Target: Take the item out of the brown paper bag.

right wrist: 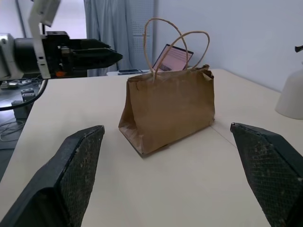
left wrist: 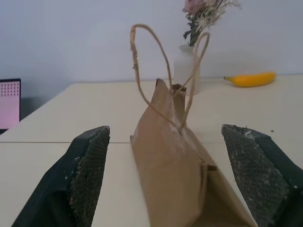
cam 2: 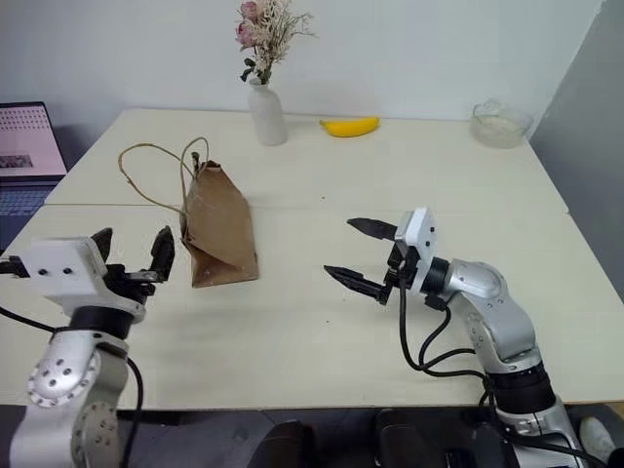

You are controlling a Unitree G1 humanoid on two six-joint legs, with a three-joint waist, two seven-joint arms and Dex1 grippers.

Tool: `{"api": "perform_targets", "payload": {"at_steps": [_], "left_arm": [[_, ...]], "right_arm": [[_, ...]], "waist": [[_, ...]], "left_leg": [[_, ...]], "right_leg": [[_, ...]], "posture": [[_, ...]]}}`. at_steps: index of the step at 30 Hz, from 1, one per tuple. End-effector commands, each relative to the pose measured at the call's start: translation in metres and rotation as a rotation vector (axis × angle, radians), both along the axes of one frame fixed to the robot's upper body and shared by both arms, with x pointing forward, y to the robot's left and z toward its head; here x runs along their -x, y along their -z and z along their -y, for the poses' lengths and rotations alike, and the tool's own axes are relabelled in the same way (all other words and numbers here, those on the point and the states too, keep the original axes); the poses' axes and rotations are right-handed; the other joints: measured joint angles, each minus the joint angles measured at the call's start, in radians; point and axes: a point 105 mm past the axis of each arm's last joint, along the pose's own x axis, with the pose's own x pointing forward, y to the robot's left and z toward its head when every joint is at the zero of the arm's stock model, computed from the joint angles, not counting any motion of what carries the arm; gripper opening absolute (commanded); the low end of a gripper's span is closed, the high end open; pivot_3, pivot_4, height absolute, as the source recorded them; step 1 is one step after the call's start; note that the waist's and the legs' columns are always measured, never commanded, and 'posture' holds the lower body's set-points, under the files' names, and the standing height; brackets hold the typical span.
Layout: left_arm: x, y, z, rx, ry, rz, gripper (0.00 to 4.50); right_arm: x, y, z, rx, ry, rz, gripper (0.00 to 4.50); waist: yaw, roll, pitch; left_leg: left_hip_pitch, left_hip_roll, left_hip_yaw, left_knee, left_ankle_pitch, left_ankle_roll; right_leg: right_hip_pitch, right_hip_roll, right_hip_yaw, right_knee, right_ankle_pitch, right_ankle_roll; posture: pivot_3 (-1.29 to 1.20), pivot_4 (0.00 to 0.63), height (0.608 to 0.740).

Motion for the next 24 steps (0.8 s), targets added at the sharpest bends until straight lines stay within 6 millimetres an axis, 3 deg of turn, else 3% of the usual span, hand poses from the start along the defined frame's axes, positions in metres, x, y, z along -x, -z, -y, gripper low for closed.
{"api": "perform_targets", "payload": {"at_steps": [1,9,24], "left_arm": [[-0.010,-0.012,-0.005,0.016,0.022,0.003,3.97],[-0.042,-0.032,0.000,-0.033,0.118,-0.019,3.97],[-0.084,-0.055,0.005,-0.050,0.203,-0.037,3.97]], "right_arm": [[0.005,-0.013,-0.005,-0.021,-0.044,0.044,4.50],[0.014,-0.026,-0.011,-0.034,-0.074,0.070,4.50],[0.031,-0.048,-0.023,0.005,-0.218,0.025,4.50]], "waist": [[0.001,0.000,0.000],[0.000,0.000,0.000],[0.000,-0.001,0.000]], "left_leg": [[0.000,0.000,0.000,0.000,0.000,0.000],[0.000,0.000,0.000,0.000,0.000,0.000],[-0.001,0.000,0.000,0.000,0.000,0.000]], "right_leg": [[0.000,0.000,0.000,0.000,0.000,0.000],[0.000,-0.001,0.000,0.000,0.000,0.000],[-0.001,-0.001,0.000,0.000,0.000,0.000]], "posture": [[0.00,0.150,0.740],[0.00,0.150,0.740],[0.00,0.150,0.740]]}}
